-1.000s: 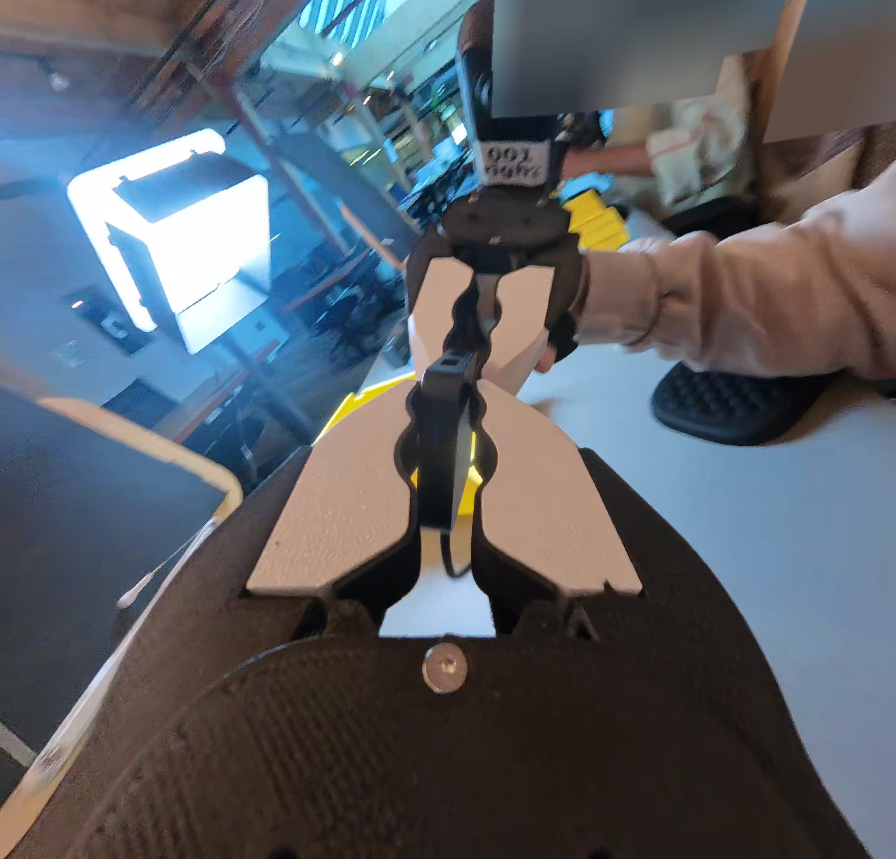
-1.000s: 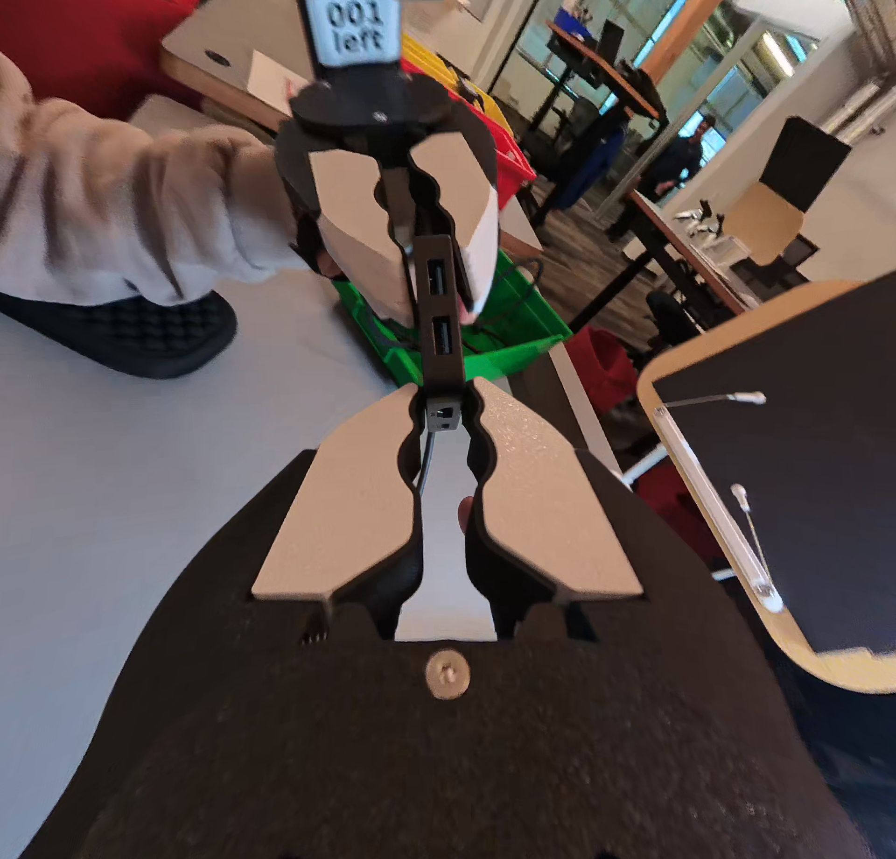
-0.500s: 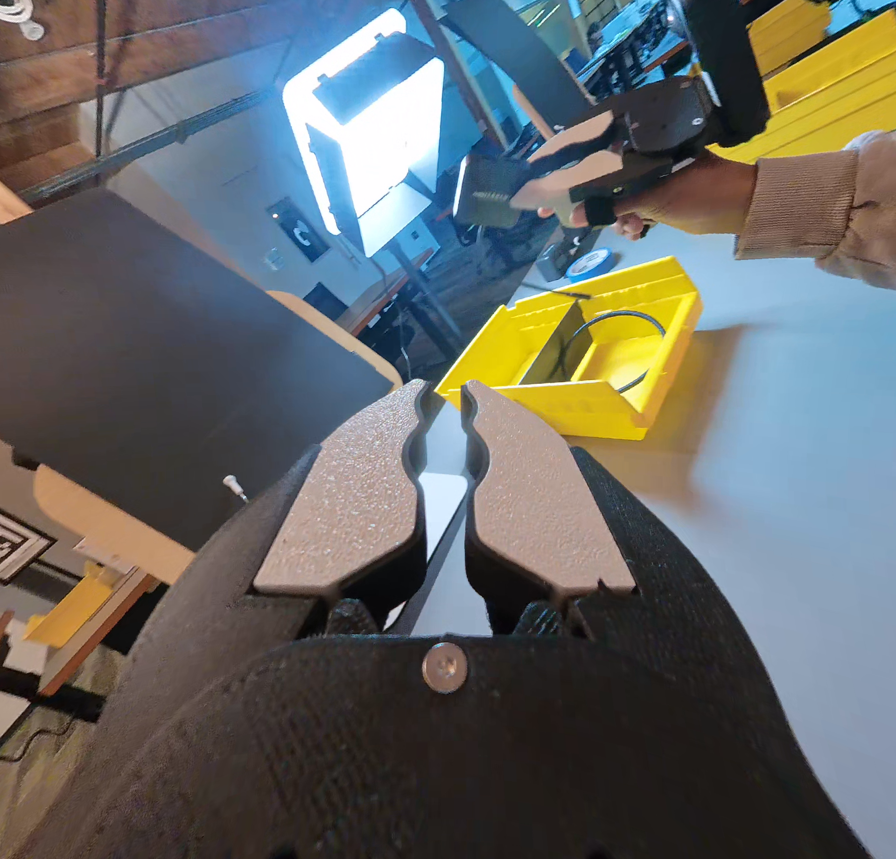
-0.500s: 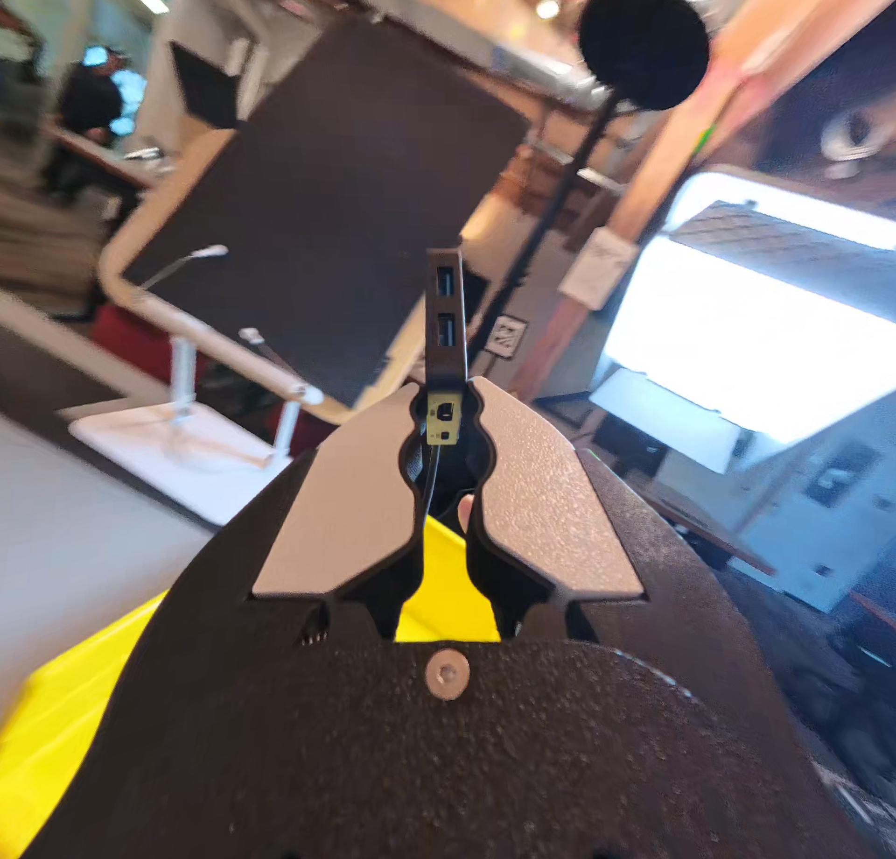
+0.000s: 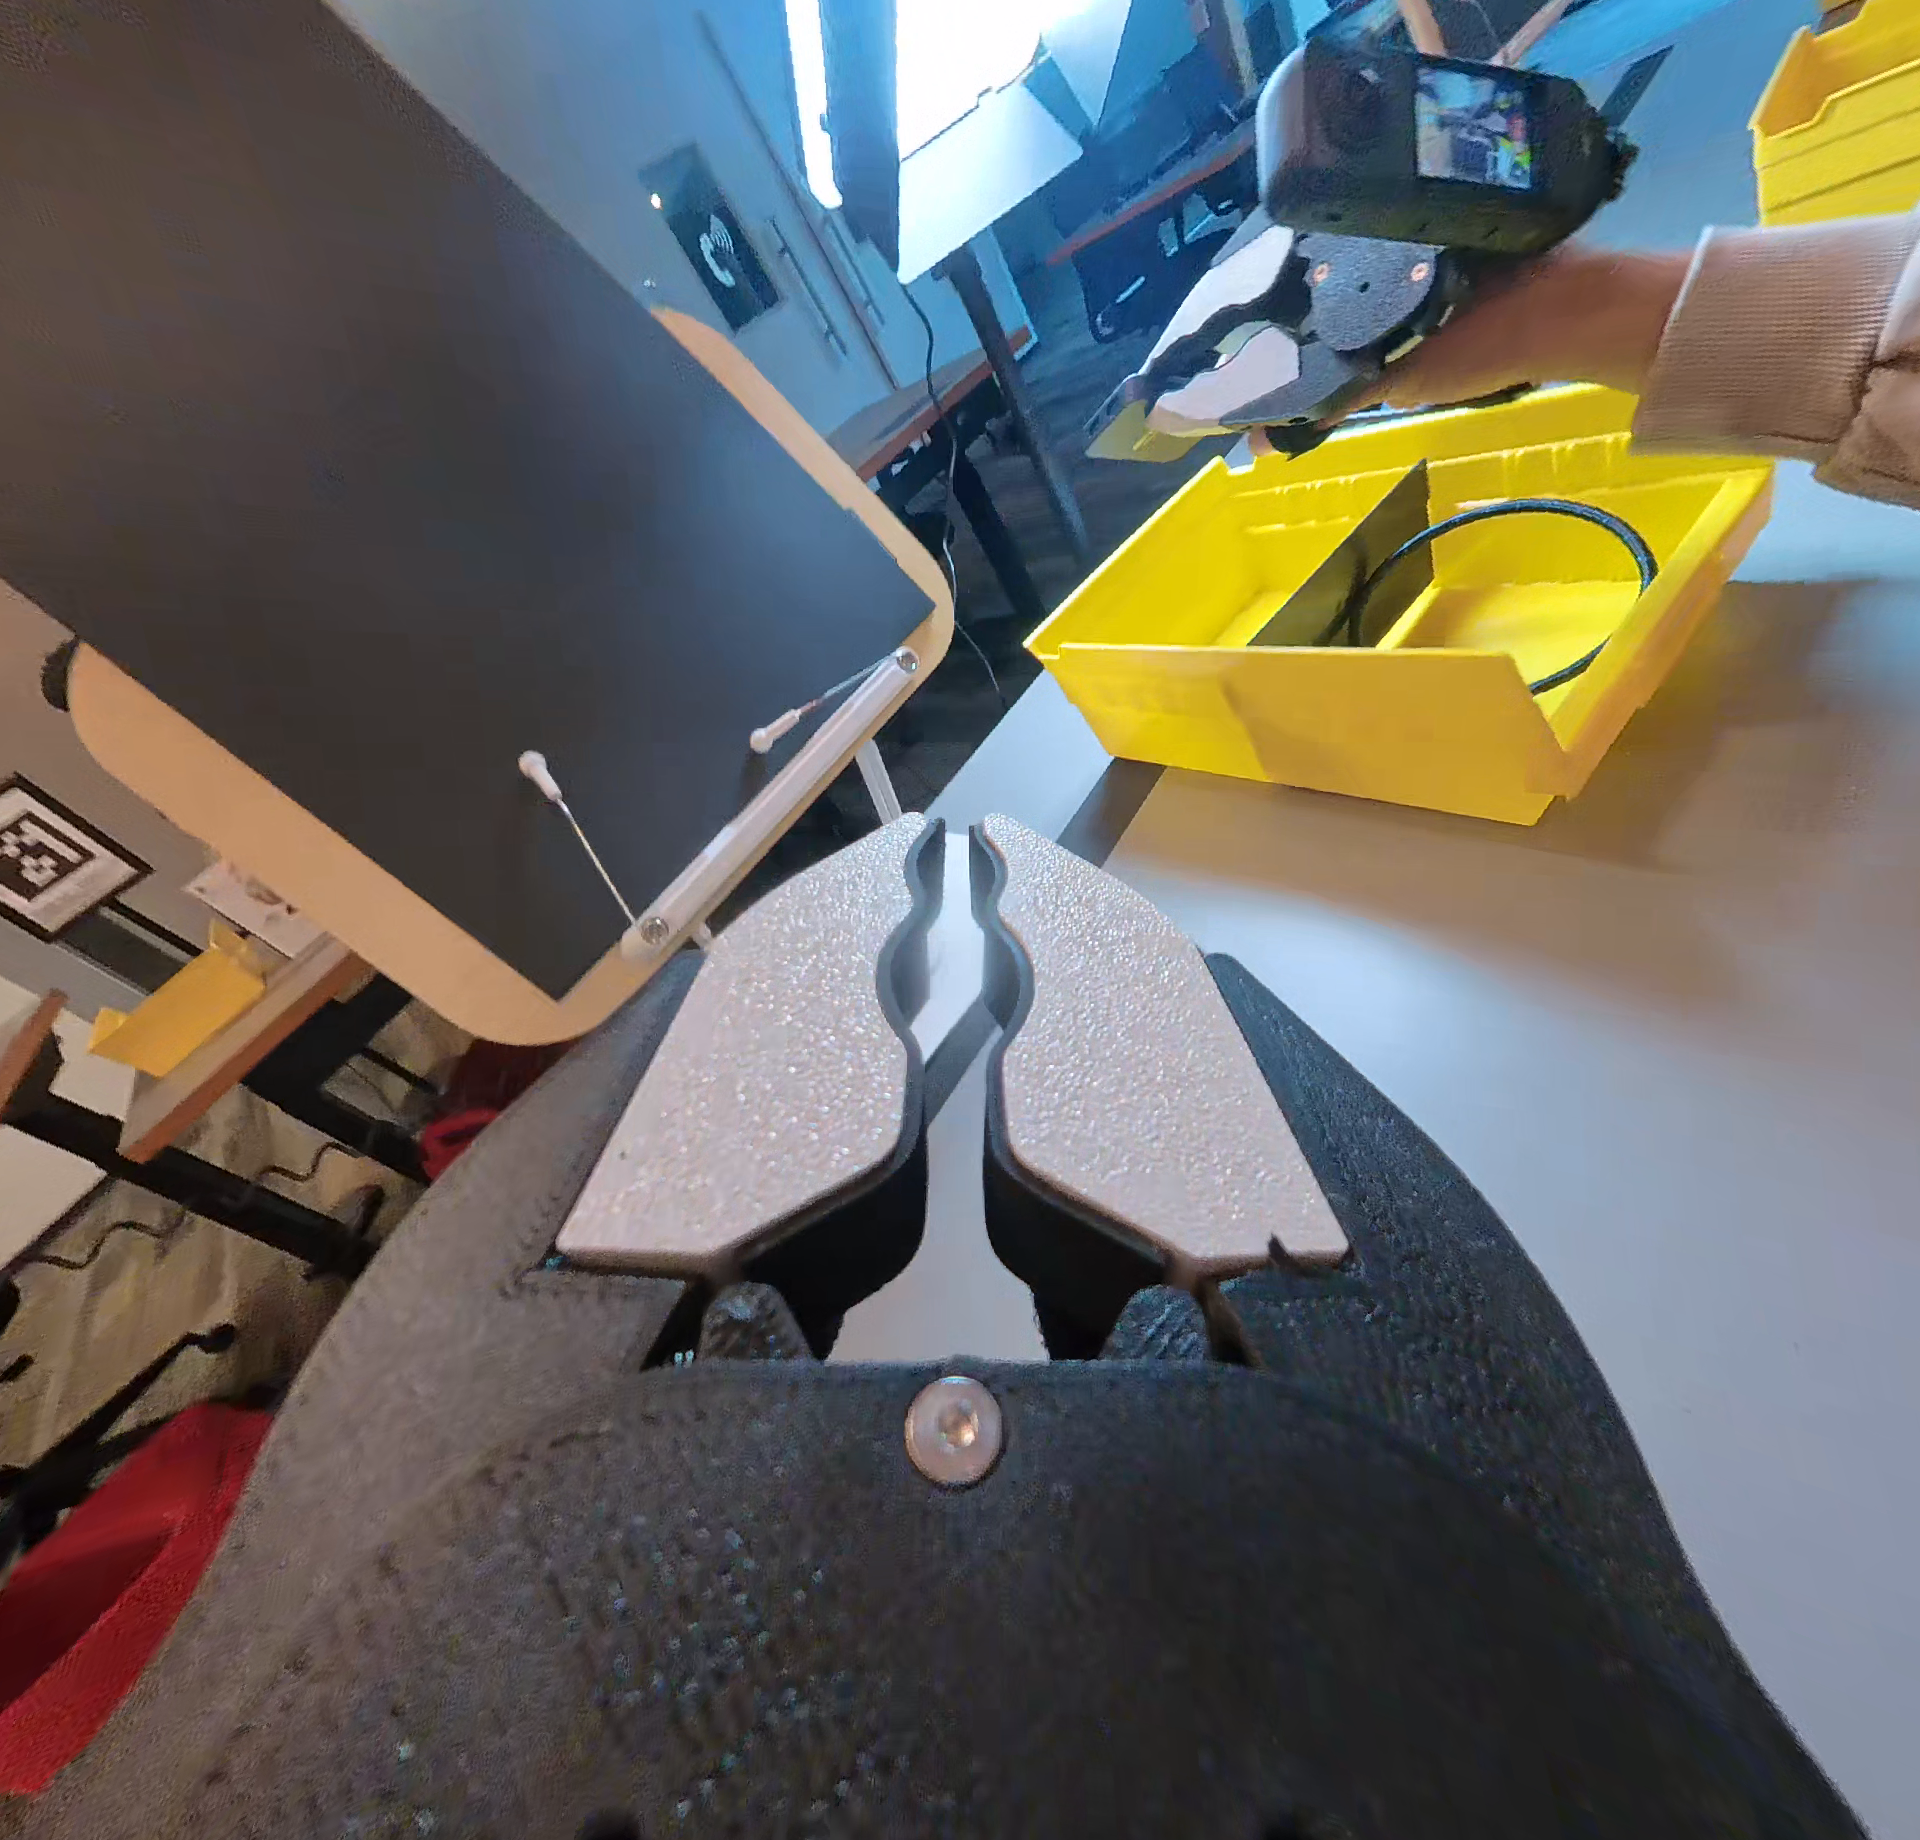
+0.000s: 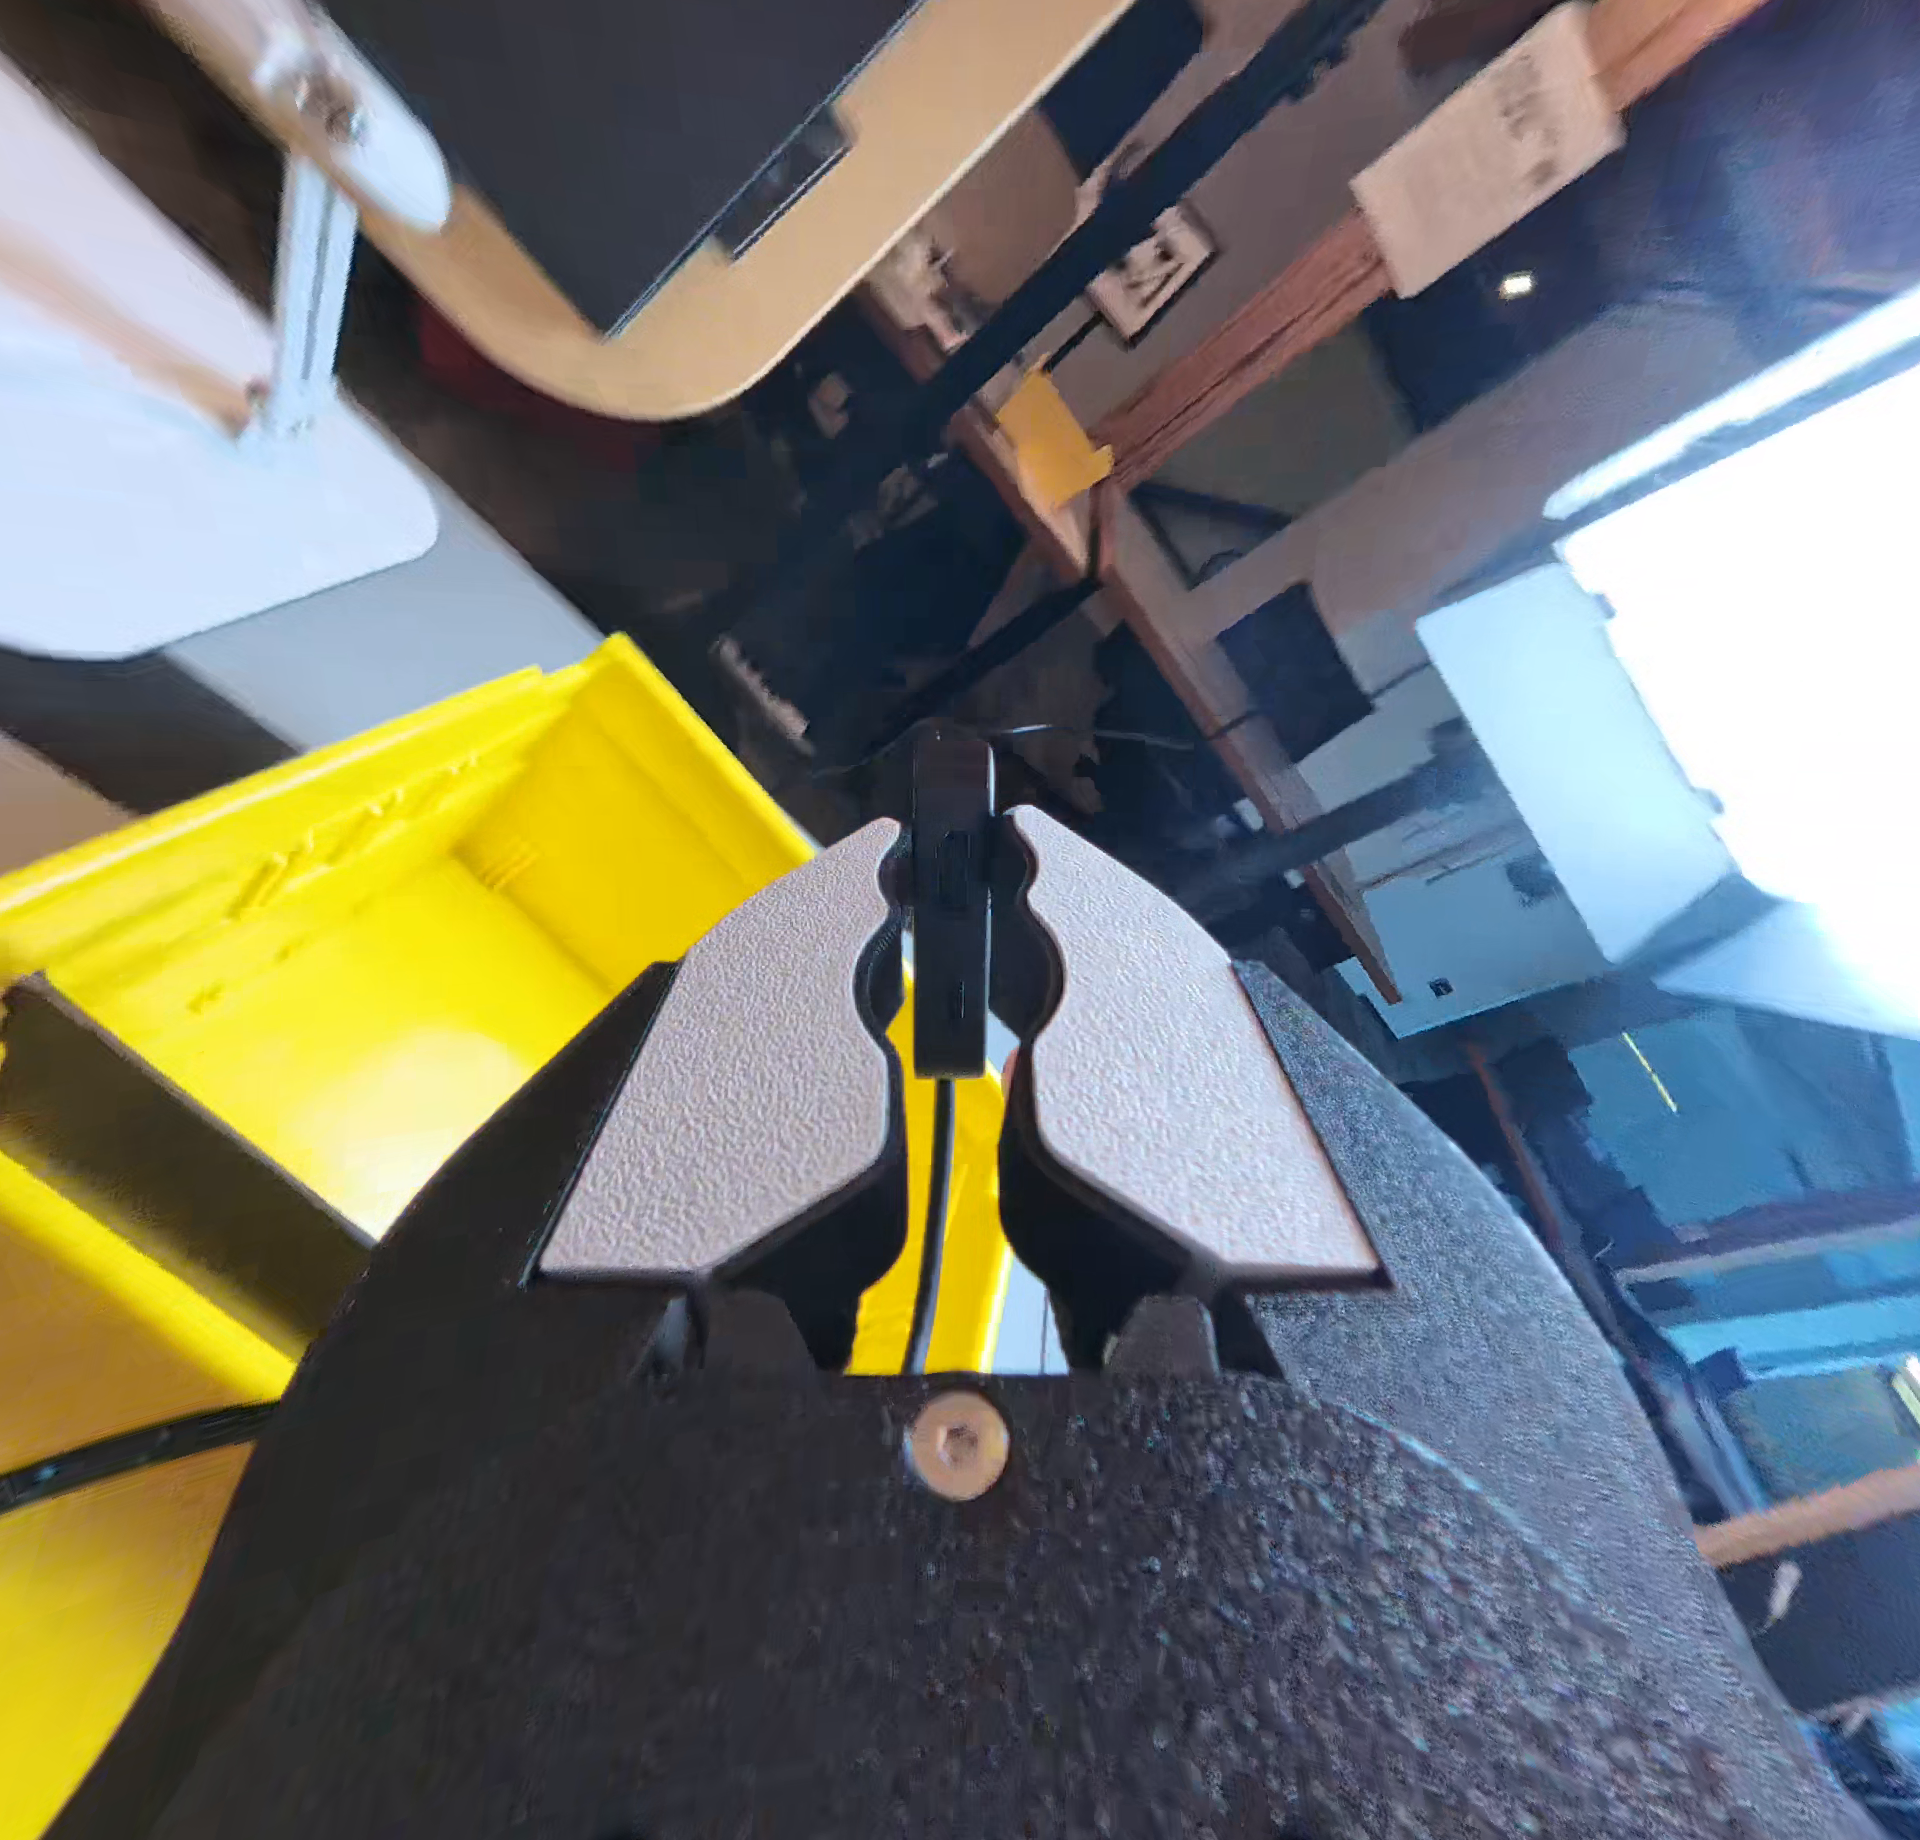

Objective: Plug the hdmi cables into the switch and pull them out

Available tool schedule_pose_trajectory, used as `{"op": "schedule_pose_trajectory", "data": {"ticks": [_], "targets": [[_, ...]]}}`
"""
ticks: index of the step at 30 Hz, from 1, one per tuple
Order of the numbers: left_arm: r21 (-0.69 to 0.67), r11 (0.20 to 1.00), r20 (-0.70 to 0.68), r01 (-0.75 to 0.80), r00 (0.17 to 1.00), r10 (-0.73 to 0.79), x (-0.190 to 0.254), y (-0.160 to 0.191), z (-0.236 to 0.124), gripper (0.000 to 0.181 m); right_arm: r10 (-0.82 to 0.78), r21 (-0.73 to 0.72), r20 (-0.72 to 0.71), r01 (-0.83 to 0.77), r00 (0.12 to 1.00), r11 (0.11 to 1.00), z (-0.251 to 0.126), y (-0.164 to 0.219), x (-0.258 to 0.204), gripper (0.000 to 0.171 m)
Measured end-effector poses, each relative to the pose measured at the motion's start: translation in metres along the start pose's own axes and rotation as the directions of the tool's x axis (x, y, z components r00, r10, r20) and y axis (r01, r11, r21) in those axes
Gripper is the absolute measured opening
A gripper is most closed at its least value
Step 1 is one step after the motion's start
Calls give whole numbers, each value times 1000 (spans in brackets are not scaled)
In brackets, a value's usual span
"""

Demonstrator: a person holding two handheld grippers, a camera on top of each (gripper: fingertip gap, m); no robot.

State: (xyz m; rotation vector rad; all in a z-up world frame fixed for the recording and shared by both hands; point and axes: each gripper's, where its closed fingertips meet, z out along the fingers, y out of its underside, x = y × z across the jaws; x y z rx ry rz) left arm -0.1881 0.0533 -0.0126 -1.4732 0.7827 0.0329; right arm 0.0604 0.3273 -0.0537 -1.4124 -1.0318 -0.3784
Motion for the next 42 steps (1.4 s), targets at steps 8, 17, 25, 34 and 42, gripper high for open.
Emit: {"op": "schedule_pose_trajectory", "data": {"ticks": [8, 17, 25, 34, 42], "targets": [[-45, 994, 12, 102, 995, -102, -22, 29, 0, 5, -241, -171, 632, 435, 737, 884, 39, 43, -72, 15], [-47, 985, 68, 168, 984, -165, -46, 33, -26, 6, -21, -76, 468, 64, 884, 995, 19, -21, -23, 28], [-128, 964, 189, 233, 960, -207, -77, 51, -51, 15, 322, 129, 820, -700, 474, 702, -172, -143, -79, 34], [-464, 856, 511, 229, 858, 48, -145, 129, -123, 21, 322, 76, 864, -734, 386, 675, -216, -112, -194, 29], [-692, 623, 305, 364, 930, -205, -93, 210, -119, 29, 363, 86, 848, -778, 385, 623, -205, -96, -176, 26]]}}
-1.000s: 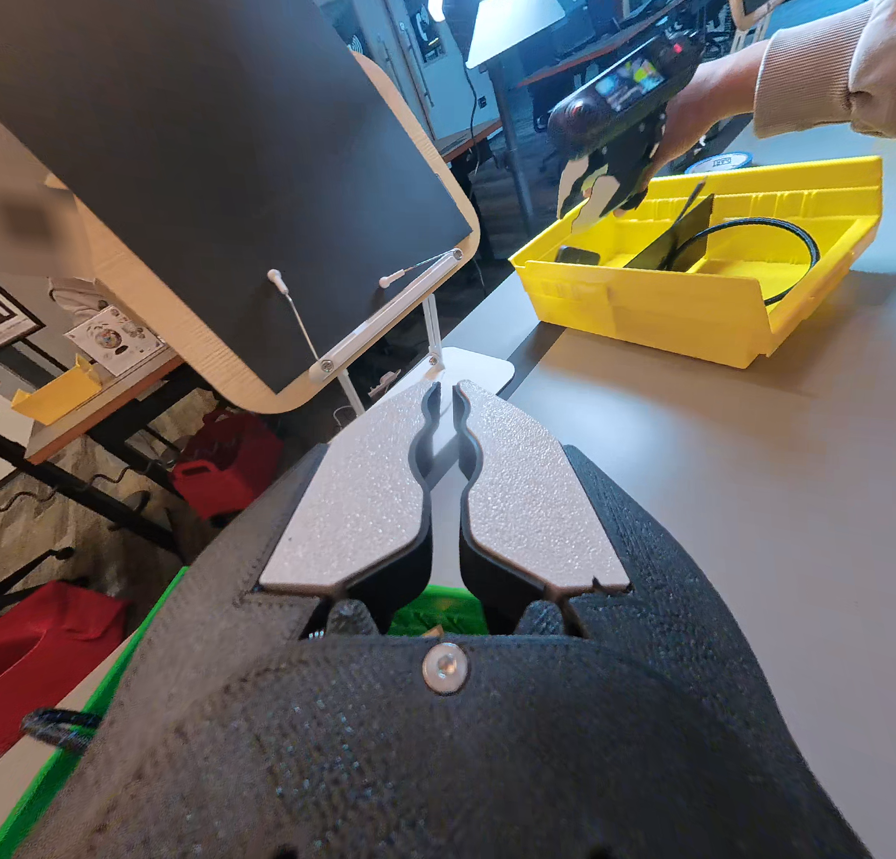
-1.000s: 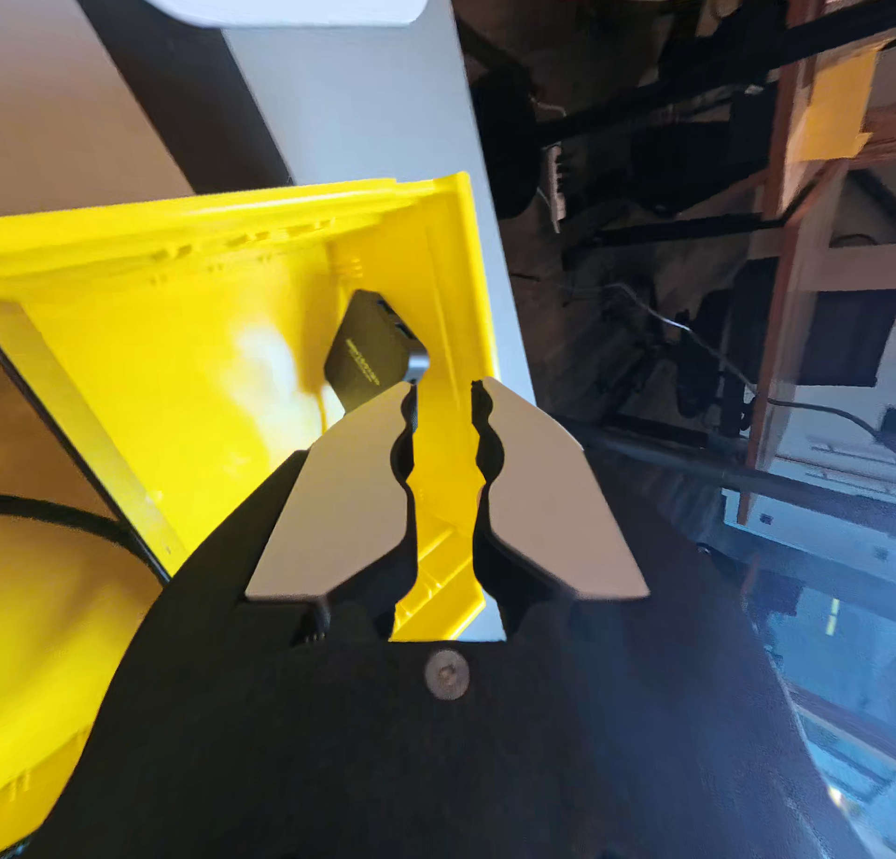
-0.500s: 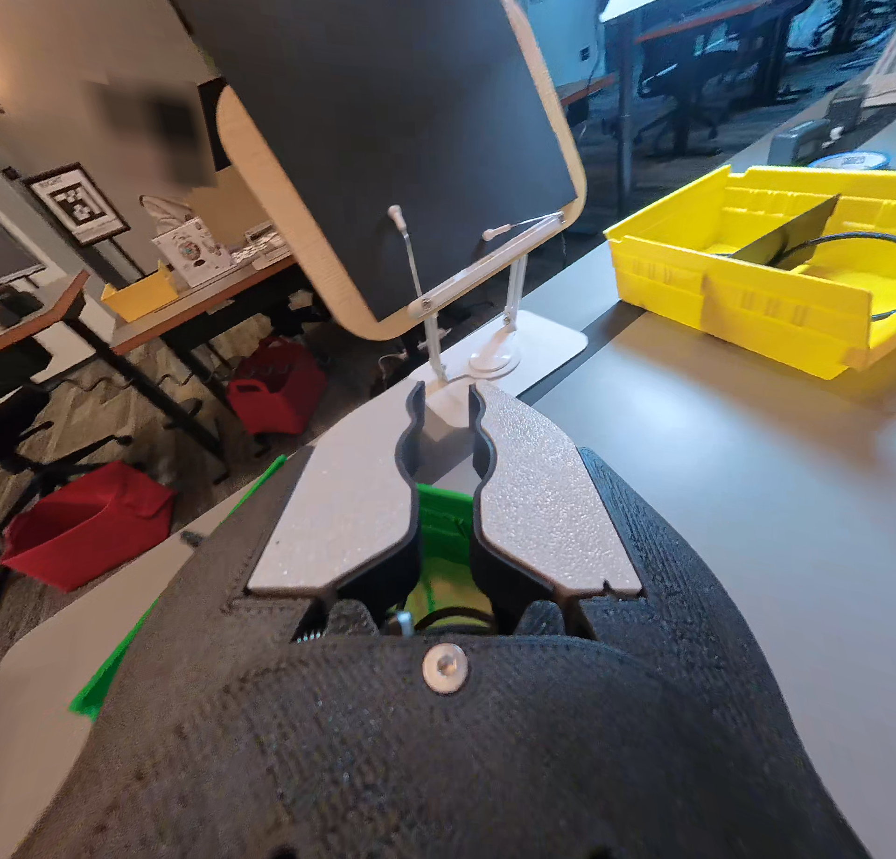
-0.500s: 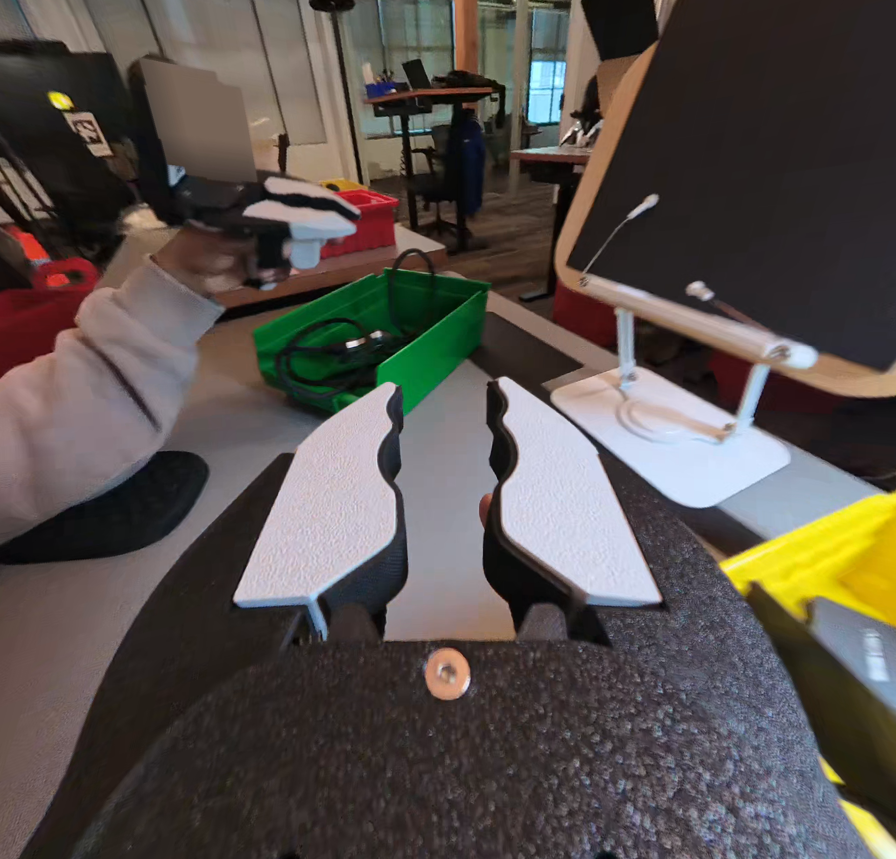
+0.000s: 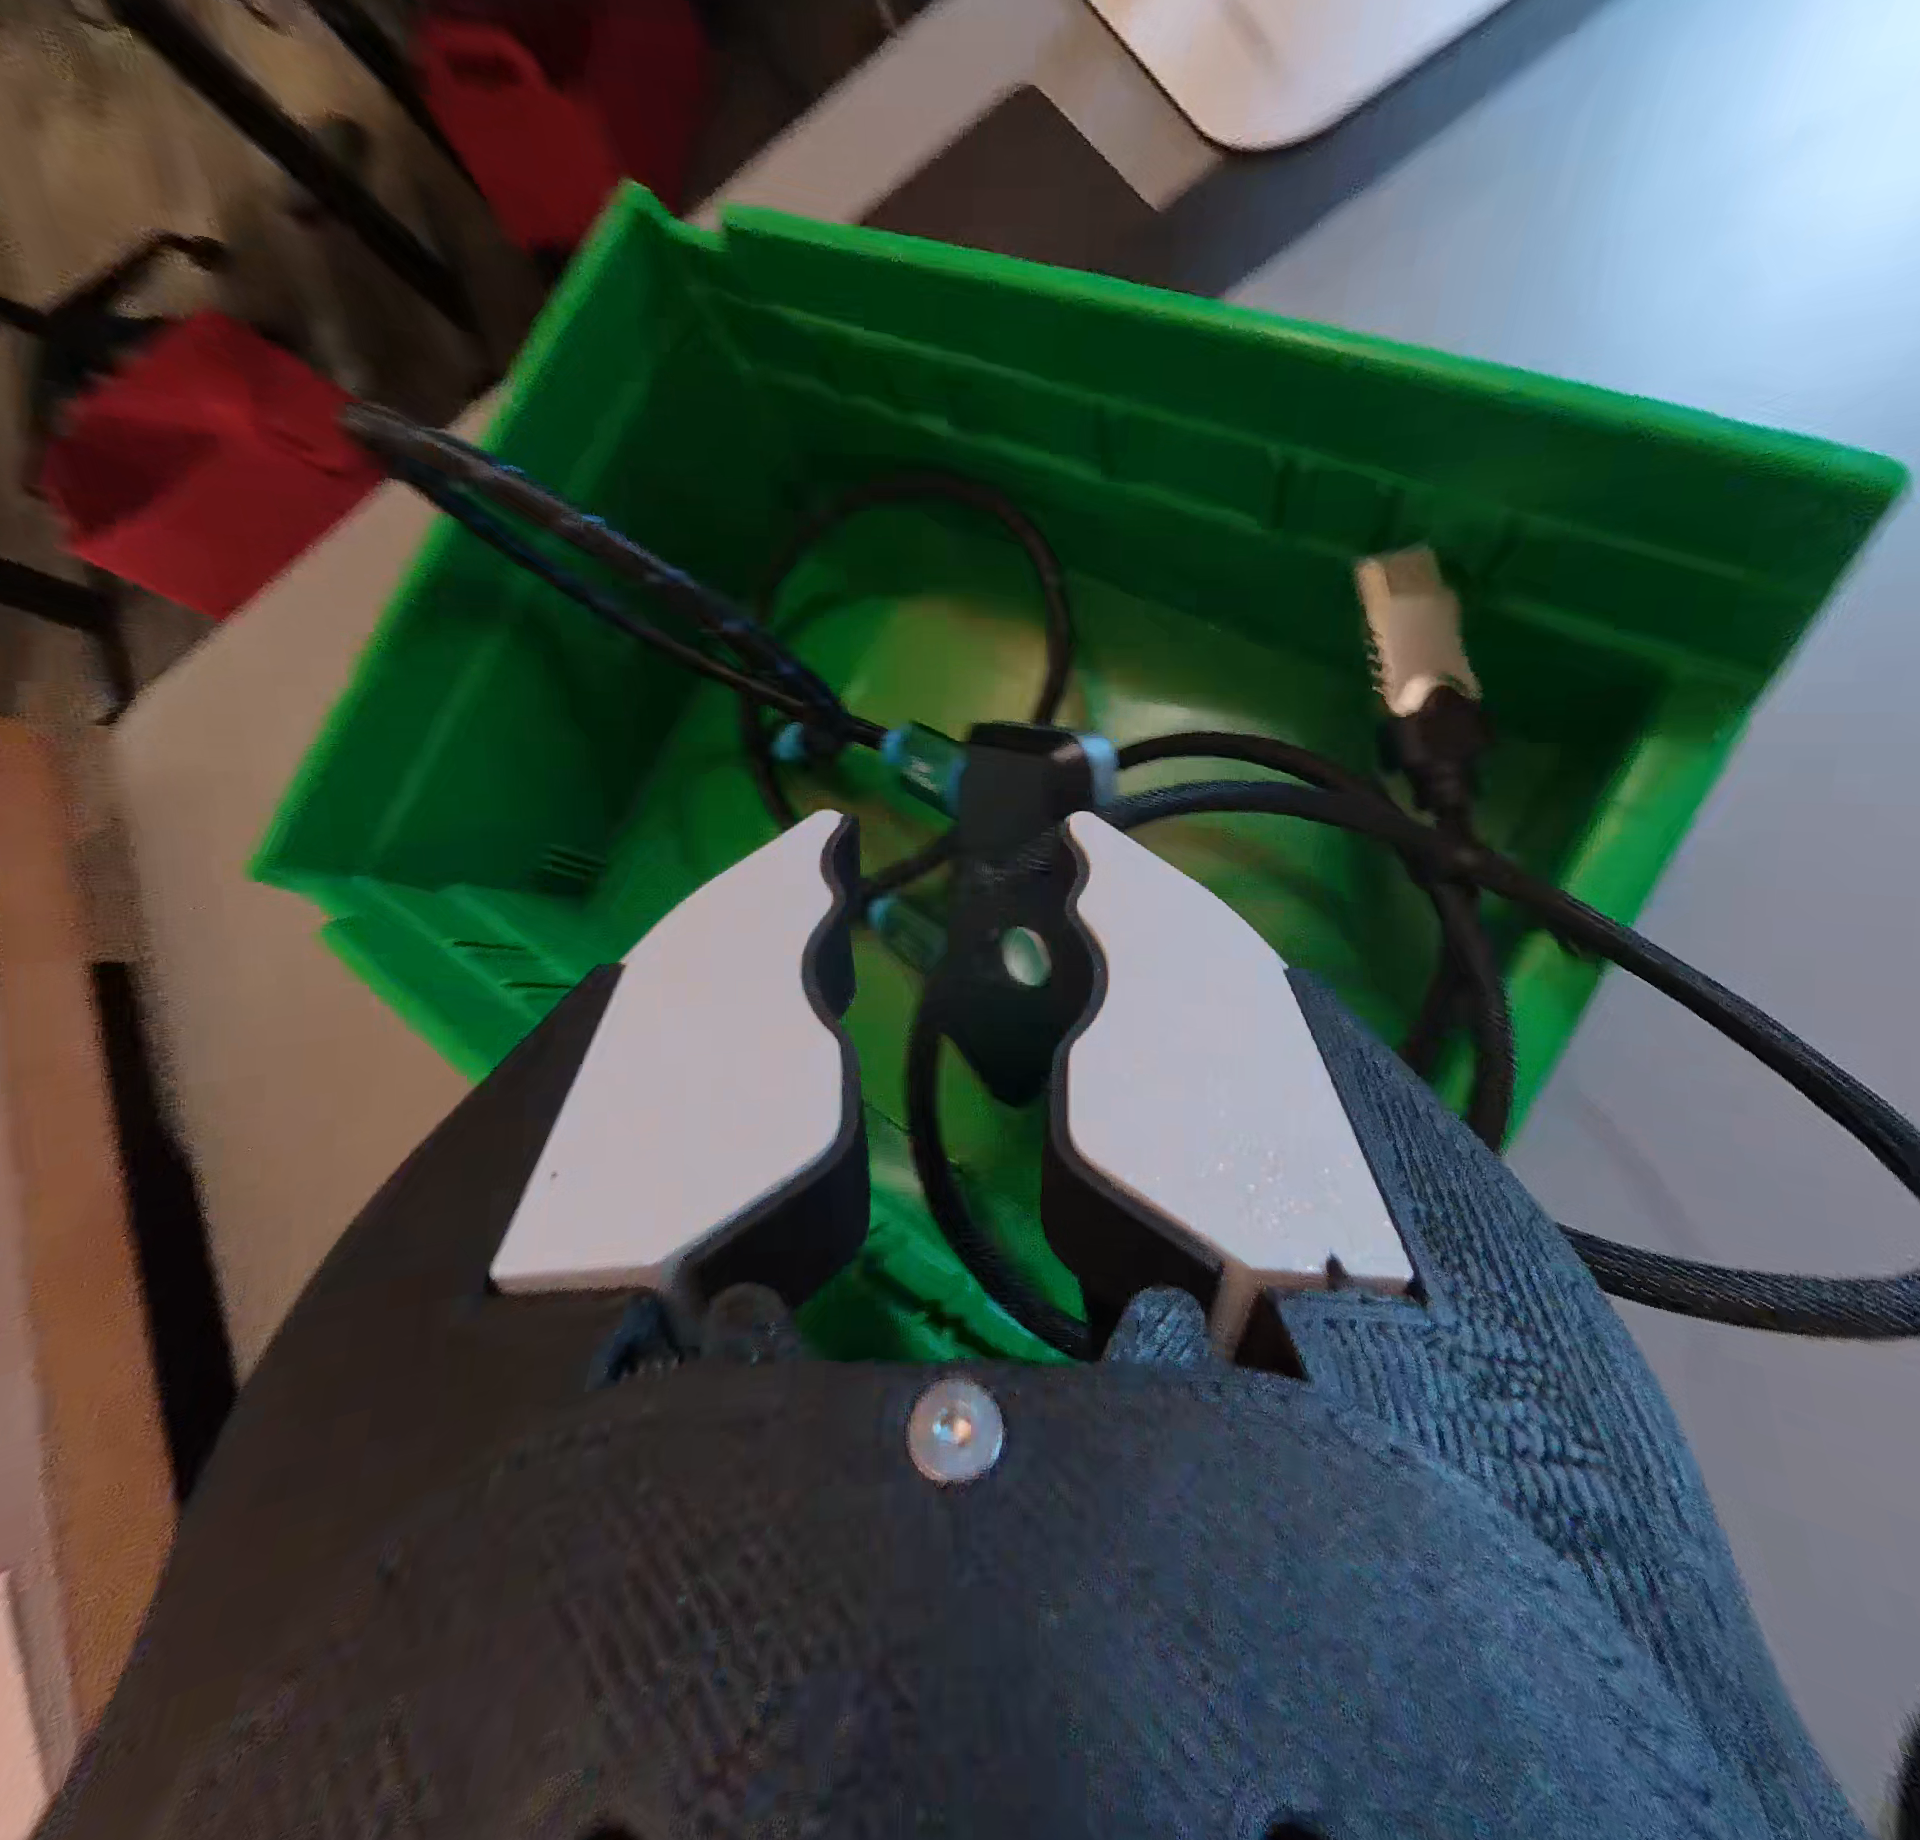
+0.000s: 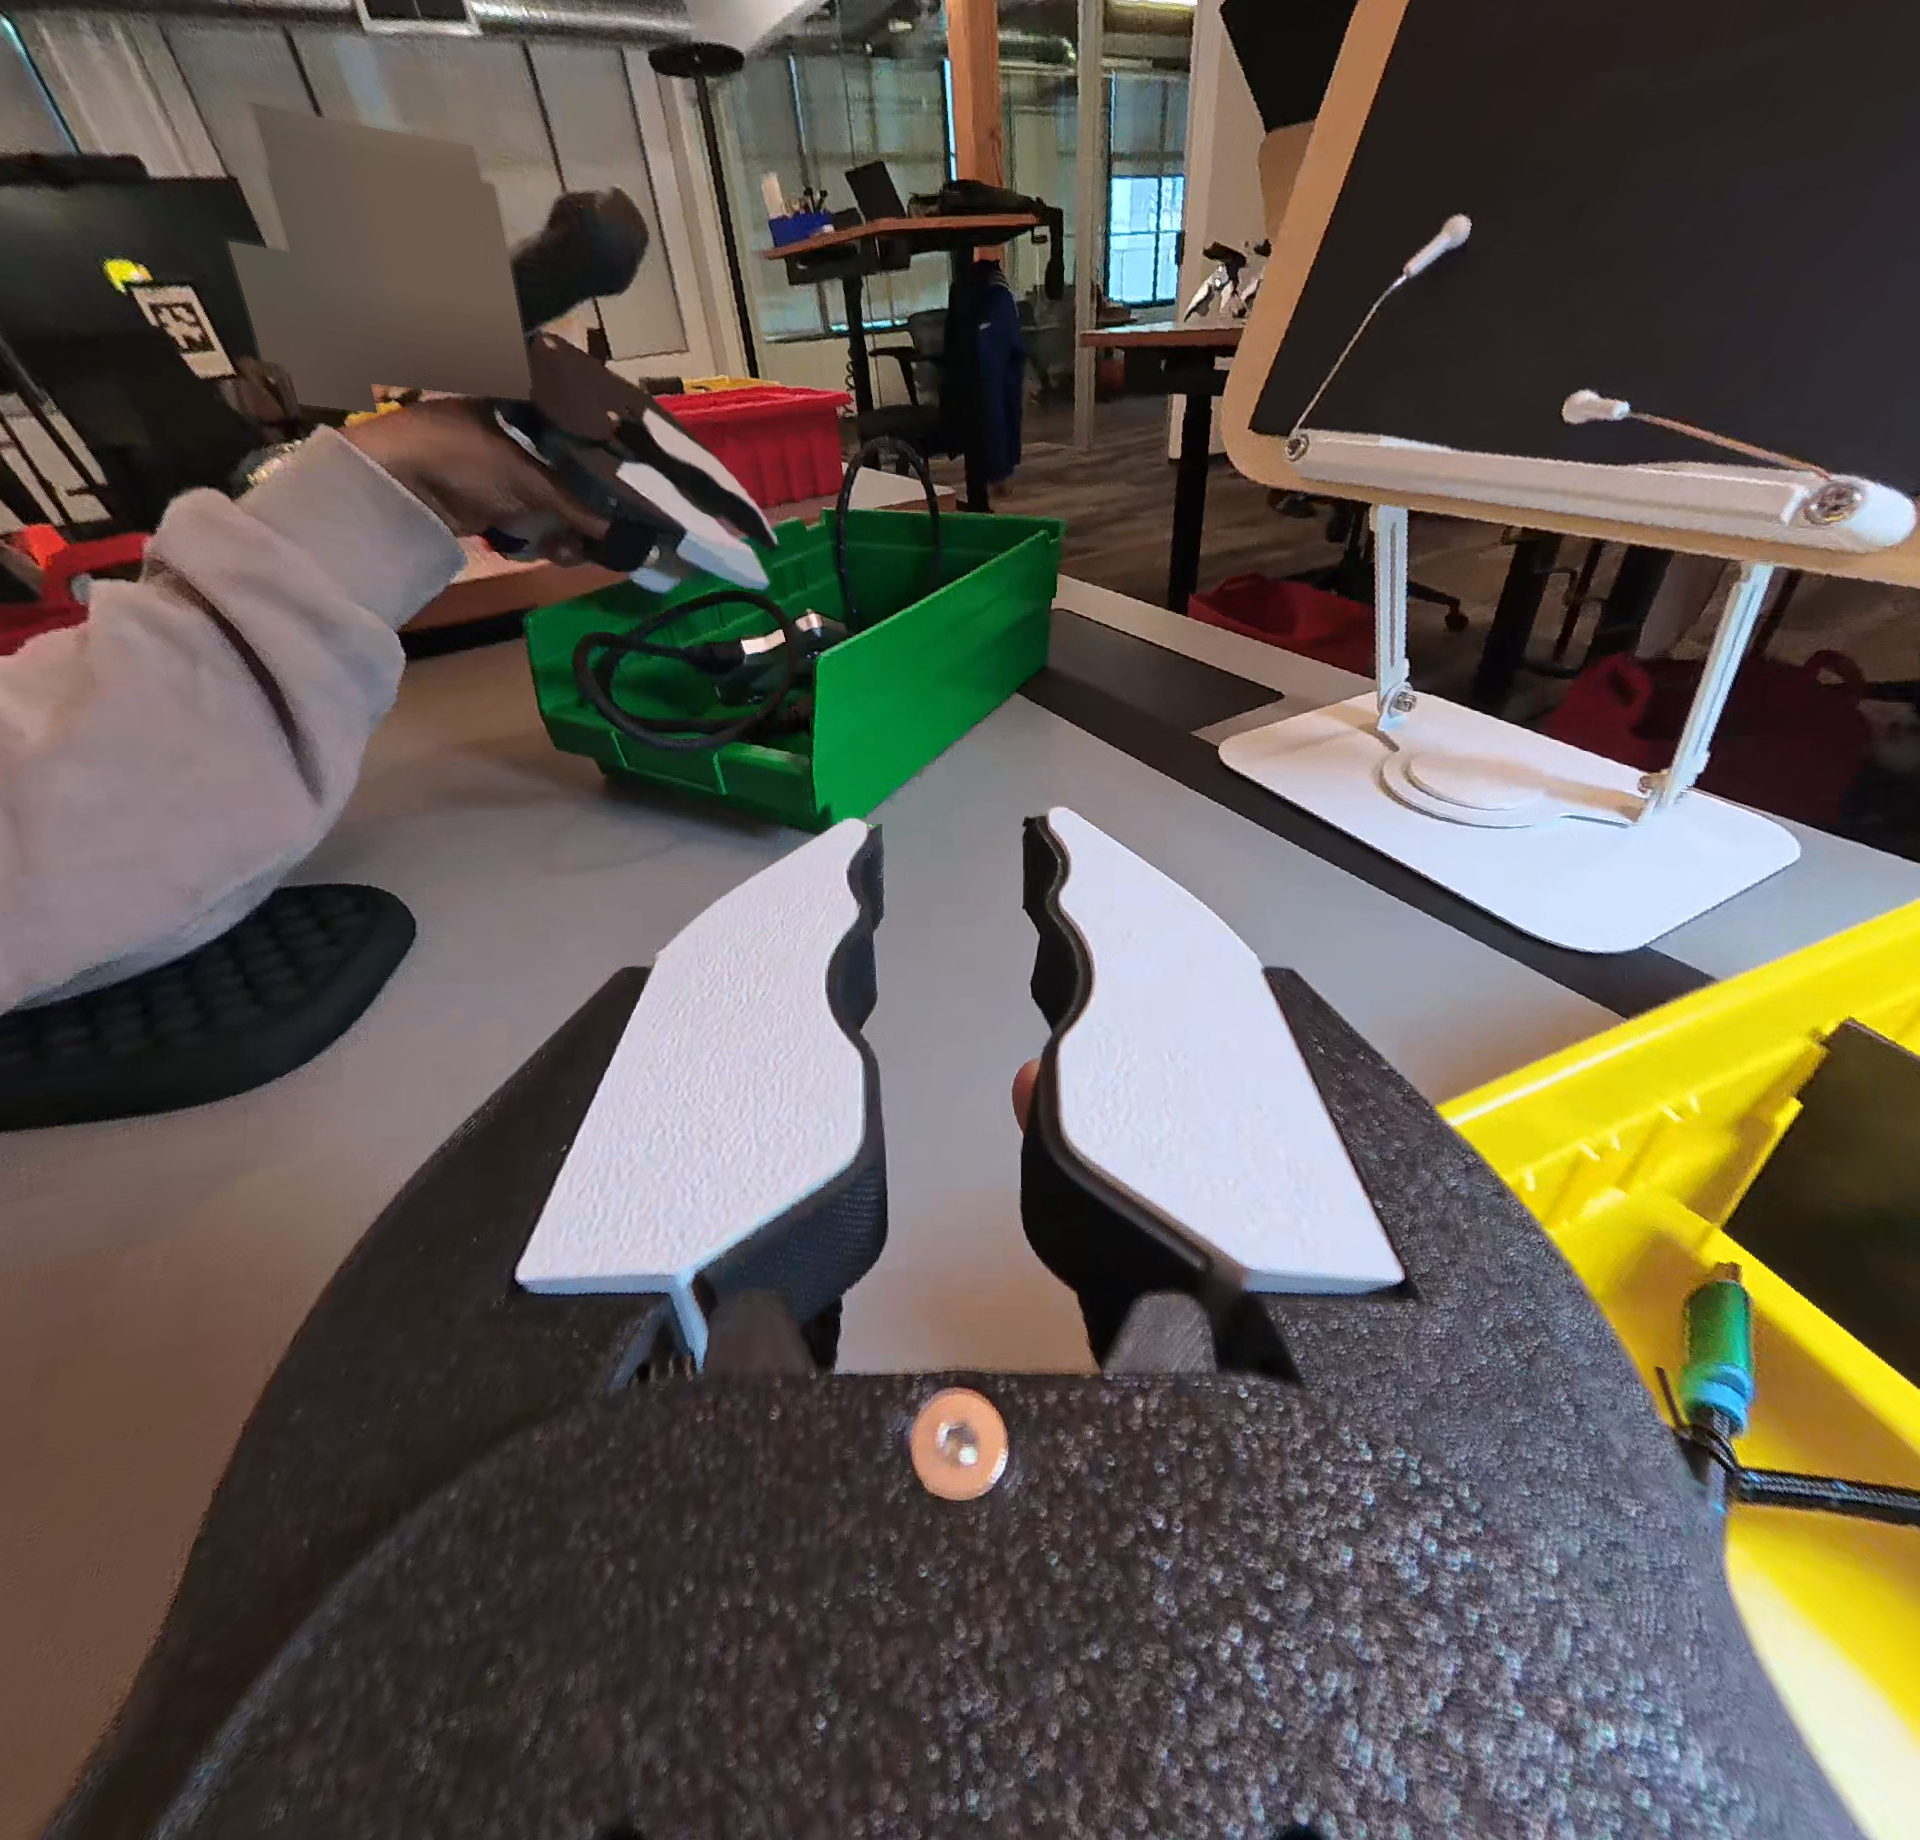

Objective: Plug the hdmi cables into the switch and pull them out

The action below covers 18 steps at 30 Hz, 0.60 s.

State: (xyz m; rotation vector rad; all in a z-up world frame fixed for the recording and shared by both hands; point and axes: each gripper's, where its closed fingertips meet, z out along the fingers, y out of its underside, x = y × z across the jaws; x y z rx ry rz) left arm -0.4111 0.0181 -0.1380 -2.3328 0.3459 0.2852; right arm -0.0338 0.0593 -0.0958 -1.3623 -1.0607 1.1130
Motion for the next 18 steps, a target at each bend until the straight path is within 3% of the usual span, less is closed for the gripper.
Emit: {"op": "schedule_pose_trajectory", "data": {"ticks": [3, 7, 14, 18], "targets": [[-129, 990, -24, -62, 998, 59, 10, 18, 8, 32, -17, -18, 13, 17, 1000, 1000, -1, 4, -2, 25], [-279, 945, 24, -173, 982, 187, 6, 41, 20, 17, -66, -19, 38, 66, 997, 998, 1, 3, -14, 24], [-185, 961, 59, -205, 974, 219, 2, 17, 6, 11, -181, -74, 25, 182, 983, 980, 5, 13, -19, 22], [-81, 969, 163, -233, 956, 243, -6, -12, -21, 11, -192, -95, 29, 194, 981, 976, 7, 19, -20, 21]]}}
